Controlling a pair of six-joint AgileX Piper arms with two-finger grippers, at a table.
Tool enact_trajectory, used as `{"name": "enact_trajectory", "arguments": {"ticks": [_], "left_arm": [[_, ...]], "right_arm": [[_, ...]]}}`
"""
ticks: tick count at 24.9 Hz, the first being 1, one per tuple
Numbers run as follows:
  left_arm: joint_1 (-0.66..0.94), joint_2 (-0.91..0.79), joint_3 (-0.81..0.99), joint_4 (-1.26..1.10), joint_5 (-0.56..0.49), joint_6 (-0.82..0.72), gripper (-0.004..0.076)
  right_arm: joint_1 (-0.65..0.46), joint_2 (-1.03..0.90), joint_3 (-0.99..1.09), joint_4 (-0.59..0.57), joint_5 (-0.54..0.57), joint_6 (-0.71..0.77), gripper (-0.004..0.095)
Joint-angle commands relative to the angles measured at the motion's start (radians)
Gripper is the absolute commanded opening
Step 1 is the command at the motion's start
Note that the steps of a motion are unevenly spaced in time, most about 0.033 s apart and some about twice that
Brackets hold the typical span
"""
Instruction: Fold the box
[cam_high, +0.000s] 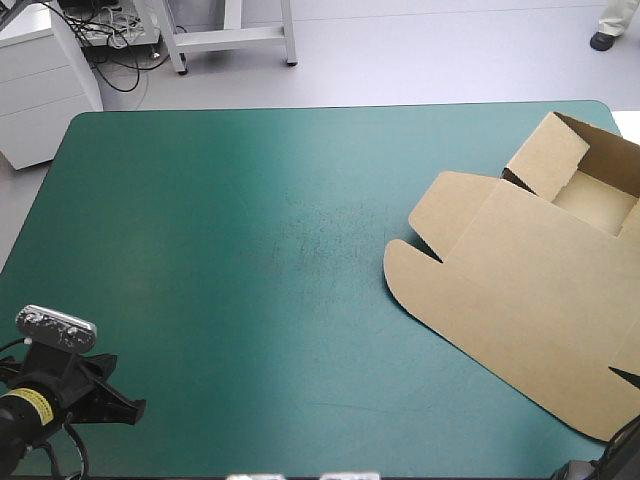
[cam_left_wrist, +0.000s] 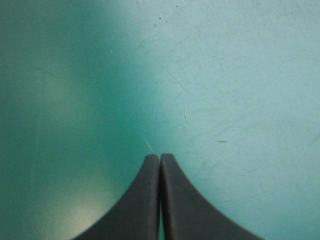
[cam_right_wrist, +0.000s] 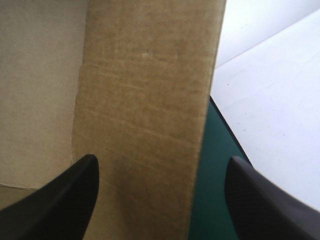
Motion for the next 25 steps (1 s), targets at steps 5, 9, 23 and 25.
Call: {"name": "enact_trajectory", "arguments": {"ticks": [5, 9, 23, 25], "left_arm": [[-0.004, 0.005, -0.023, 0.018, -0.059, -0.008, -0.0032], [-0.004, 0.005, -0.023, 0.018, -0.093, -0.008, -0.0032], [-0.004, -0.028, 0.002, 0.018, -0.178, -0.041, -0.0032], [-0.004, -0.058, 0.029, 0.018, -0.210, -0.041, -0.0032]], "right_arm": [[-0.007, -0.200, -0.032, 0.003, 0.008, -0.021, 0.0693], [-0.004, -0.324, -0.016, 0.081, 0.008, -0.031, 0.0625], [0.520, -0.894, 0.480, 0.130, -0.085, -0.176, -0.0004], [0.616, -0.985, 0.583, 0.132, -0.126, -0.212, -0.0004]]}}
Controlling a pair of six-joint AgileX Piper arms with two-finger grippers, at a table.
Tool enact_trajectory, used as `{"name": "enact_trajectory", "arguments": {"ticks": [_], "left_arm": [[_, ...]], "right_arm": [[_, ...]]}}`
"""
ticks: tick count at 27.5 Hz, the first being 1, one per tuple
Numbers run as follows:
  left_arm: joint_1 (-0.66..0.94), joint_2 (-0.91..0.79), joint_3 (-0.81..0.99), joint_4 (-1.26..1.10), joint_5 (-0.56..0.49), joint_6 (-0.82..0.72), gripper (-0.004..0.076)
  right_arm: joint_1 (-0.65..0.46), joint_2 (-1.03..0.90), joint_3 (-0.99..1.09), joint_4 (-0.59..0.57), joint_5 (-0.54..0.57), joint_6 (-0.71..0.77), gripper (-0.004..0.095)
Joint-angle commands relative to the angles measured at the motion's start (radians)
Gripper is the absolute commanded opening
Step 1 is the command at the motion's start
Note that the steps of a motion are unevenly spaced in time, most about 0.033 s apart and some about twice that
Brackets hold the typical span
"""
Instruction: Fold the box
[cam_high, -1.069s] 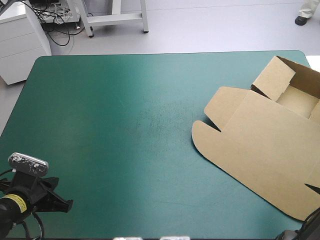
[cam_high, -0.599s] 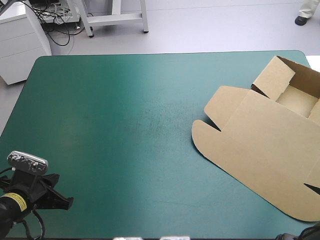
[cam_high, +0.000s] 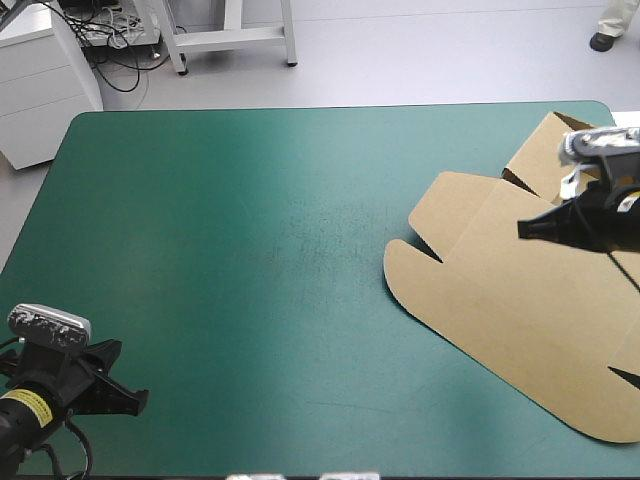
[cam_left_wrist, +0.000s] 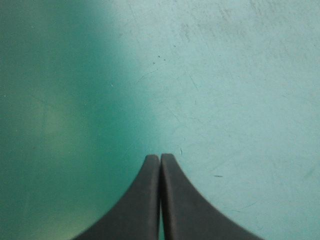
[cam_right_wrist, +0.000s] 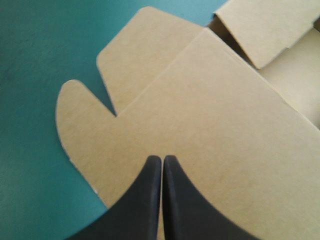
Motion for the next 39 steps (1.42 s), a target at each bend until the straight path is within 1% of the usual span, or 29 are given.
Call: {"name": "enact_trajectory", "arguments": {"ticks": [1, 3, 7, 10, 15, 21, 25, 30, 33, 35, 39], "left_arm": [[-0.004, -0.040, 0.016, 0.010, -0.106, -0.013, -0.0032], [-0.004, -0.086, 0.049, 0.008, -0.150, -0.013, -0.0032], [-0.004, -0.157, 0.090, 0.008, -0.167, -0.013, -0.0032], [-0.004, -0.219, 0.135, 0.008, -0.209, -0.010, -0.0032], [-0.004, -0.294, 0.209, 0.004, -0.220, -0.010, -0.0032], [-0.004, -0.348, 0.260, 0.004, -0.230, -0.010, -0.0032], [-0.004, -0.349, 0.263, 0.004, -0.237, -0.010, -0.0032], [-0.004, -0.349, 0.266, 0.004, -0.248, -0.010, -0.0032], [-0.004, -0.349, 0.267, 0.004, -0.253, -0.010, -0.0032], [-0.004, -0.349, 0.267, 0.004, -0.253, -0.010, -0.0032], [-0.004, -0.349, 0.267, 0.004, -0.253, -0.010, -0.0032]], "right_arm": [[0.107, -0.151, 0.113, 0.005, -0.104, -0.032, -0.0004], [0.131, -0.245, 0.209, 0.005, -0.135, -0.034, -0.0004], [0.131, -0.407, 0.358, 0.008, -0.202, -0.032, -0.0004], [0.131, -0.541, 0.470, 0.008, -0.257, -0.007, -0.0004], [0.131, -0.701, 0.601, 0.008, -0.341, 0.001, -0.0022], [0.131, -0.853, 0.723, 0.004, -0.369, 0.001, -0.0023], [0.131, -0.948, 0.806, 0.004, -0.401, 0.027, -0.0023], [0.131, -1.039, 0.879, 0.004, -0.406, 0.027, -0.0023], [0.131, -1.082, 0.915, 0.005, -0.406, 0.045, -0.0023], [0.131, -1.116, 0.931, 0.005, -0.425, 0.065, -0.0023], [0.131, -1.162, 0.937, 0.001, -0.439, 0.065, -0.0023]]}}
